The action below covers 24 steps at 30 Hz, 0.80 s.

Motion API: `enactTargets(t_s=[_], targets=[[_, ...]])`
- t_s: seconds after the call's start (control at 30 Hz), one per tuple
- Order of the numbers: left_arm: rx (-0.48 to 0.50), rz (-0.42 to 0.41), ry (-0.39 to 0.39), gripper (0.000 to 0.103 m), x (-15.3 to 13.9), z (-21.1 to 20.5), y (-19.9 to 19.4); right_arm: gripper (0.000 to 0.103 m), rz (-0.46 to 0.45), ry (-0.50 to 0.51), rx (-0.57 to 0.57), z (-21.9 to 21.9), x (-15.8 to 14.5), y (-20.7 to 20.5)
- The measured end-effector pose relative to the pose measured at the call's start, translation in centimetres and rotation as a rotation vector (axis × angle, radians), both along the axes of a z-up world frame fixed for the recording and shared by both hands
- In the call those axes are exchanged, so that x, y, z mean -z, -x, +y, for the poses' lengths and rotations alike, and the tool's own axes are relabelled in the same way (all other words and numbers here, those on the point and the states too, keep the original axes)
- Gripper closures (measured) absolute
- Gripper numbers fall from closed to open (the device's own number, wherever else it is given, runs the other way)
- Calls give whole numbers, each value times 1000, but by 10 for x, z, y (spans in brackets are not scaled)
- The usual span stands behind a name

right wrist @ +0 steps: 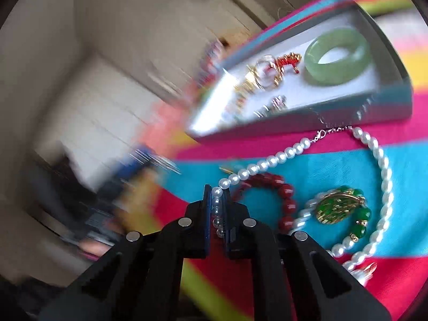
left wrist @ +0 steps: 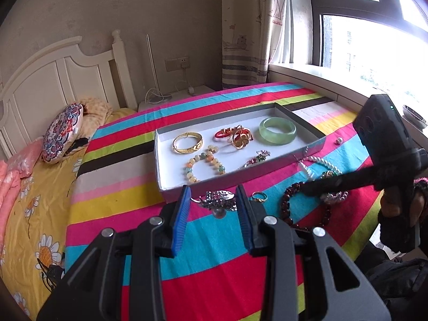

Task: Organize jewelry
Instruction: 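Lift the pearl necklace into the tray with the right tool while the left tool carries the silver brooch there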

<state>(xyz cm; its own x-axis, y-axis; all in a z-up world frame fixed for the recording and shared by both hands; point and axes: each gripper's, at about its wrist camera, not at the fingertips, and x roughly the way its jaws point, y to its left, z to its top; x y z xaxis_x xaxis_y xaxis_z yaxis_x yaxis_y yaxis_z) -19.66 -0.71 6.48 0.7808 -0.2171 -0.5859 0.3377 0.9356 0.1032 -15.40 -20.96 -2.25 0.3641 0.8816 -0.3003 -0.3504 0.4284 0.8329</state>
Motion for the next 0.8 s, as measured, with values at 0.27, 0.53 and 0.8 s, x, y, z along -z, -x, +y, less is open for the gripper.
enactTargets(t_s=[0.27,0.53,0.8], targets=[[16,-61,-2,69,-29,-12,-5,94,-206,-220,89,-47,-52,3],[50,-98,-3,69,-48,-30,-12,94,-355,-139,117,-56,-123,-4],[71,-110,-3,69,-58,-38,-21,94,-406,-87,97,-45,-153,-2]])
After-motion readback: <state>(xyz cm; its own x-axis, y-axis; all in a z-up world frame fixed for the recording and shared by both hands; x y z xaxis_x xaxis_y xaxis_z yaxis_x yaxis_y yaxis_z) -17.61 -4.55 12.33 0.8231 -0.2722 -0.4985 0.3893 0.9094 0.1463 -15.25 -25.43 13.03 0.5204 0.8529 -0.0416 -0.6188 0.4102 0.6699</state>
